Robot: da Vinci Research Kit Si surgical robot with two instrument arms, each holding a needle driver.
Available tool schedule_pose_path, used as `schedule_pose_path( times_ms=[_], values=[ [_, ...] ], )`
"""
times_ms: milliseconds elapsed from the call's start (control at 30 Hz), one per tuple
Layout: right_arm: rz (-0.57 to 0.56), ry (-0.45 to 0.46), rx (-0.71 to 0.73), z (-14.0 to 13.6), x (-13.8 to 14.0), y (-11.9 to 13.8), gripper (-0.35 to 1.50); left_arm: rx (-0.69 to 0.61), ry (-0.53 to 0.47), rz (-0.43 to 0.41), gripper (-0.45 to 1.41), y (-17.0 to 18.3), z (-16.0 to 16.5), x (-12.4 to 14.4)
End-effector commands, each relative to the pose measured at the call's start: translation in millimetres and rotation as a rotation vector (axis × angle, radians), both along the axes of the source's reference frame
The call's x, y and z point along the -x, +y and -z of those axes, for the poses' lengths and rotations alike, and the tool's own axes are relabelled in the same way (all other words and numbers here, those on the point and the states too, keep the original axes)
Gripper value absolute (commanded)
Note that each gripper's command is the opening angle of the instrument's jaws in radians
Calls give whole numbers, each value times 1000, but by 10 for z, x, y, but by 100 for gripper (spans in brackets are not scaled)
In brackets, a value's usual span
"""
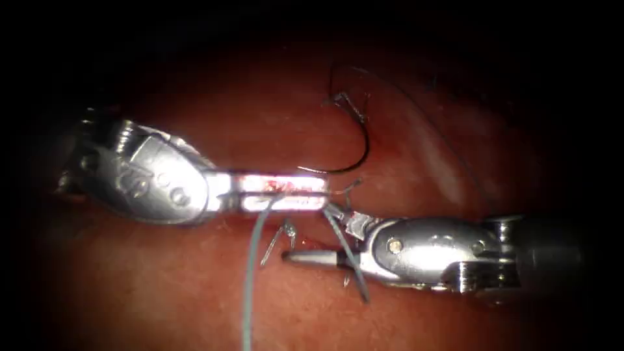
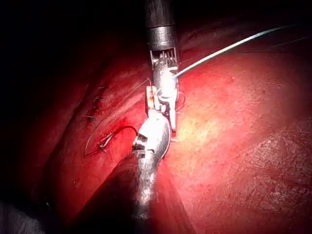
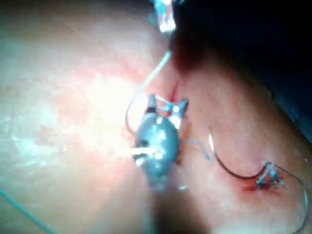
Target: Wound Closure
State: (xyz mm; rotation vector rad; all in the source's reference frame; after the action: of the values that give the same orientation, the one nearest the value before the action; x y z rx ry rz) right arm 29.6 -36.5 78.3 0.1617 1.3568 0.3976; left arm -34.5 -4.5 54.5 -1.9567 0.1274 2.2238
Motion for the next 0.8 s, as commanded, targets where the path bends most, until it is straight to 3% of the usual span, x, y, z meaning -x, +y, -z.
schedule_pose_path(
  times_ms=[33,300,800],
  values=[
    [24,25,0,1,-9,-3,36,4,-4,0,-45,6,-11,7],
    [64,140,15,19,-3,6,36,5,-15,-37,-45,17,-81,20],
    [-67,266,42,27,11,-18,24,-20,-21,-67,-45,-3,-137,18]
  ],
)
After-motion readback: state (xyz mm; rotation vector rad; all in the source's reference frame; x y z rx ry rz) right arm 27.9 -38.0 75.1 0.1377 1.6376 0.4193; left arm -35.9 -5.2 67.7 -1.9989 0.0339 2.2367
